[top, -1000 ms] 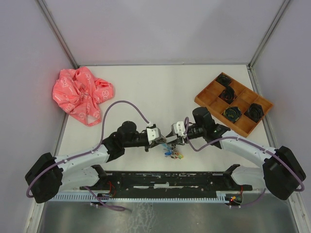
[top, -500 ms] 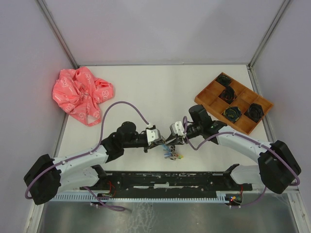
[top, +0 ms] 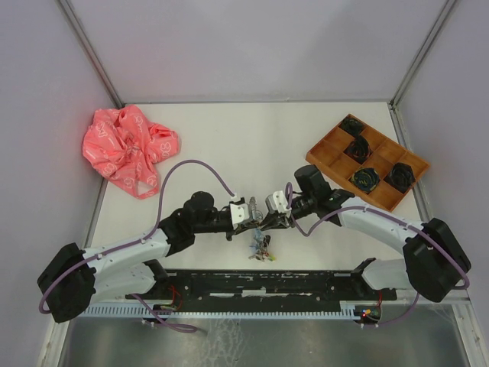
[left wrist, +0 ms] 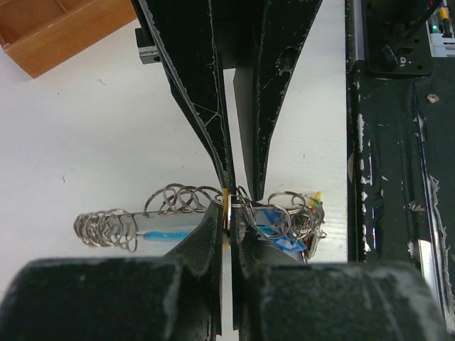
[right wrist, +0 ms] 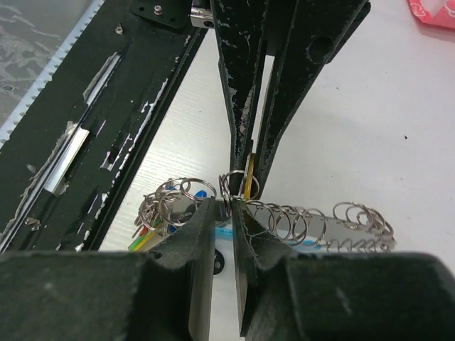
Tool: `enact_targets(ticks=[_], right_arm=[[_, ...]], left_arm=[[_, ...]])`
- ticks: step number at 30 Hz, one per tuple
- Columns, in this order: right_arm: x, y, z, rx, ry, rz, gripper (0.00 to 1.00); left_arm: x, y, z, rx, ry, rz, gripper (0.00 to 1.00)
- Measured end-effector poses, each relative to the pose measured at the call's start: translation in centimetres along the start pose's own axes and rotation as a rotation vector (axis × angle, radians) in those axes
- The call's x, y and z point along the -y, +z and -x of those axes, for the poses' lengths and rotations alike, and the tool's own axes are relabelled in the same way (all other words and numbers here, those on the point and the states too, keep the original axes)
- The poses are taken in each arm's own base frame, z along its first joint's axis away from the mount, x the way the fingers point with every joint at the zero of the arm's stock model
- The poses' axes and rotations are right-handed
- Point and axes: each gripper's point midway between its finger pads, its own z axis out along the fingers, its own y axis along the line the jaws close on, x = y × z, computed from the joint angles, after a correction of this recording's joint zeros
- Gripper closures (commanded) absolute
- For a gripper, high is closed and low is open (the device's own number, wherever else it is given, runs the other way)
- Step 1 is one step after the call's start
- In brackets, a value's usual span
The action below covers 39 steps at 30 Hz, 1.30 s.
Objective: Put the keys on the keyring
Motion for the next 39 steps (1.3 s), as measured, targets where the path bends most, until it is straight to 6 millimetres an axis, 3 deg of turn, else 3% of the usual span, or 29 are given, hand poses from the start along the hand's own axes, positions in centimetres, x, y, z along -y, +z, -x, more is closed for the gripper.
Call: enact_targets(ticks=[3, 8, 16, 24, 31, 39], right_arm=[[0.1, 0.1, 0.1, 0.002, 0.013, -0.006, 0.83], [0.8, 0.2, 0.3, 0.004, 0.043, -0.040, 0.99], [1.8, -0.3, 0.9, 0.017, 0.048, -0.148, 0.99], [2.8, -1.4, 1.6, 0.037, 0.041, -0.290, 0.99], [3.6, -1.8, 1.6, 0.104, 0.079, -0.404, 0.99], [4.2, -1.6, 1.1, 0.197, 0.149, -0.516, 0.99]], left_arm=[[0.0, 0.0, 0.0, 0.001, 0.001, 0.001, 0.97], [-0.3, -0.2, 0.3, 0.006, 0.006, 0.016, 0.97], [-1.4, -1.0, 0.5, 0.007, 0.010, 0.102, 0.97], [-2.0, -2.1, -0.6, 0.010, -0.031, 0.196, 0.97], [-2.1, -1.5, -0.6, 0.033, -0.072, 0.201, 0.97], [-2.3, 0.5, -2.4, 0.012, -0.116, 0.189, 0.97]])
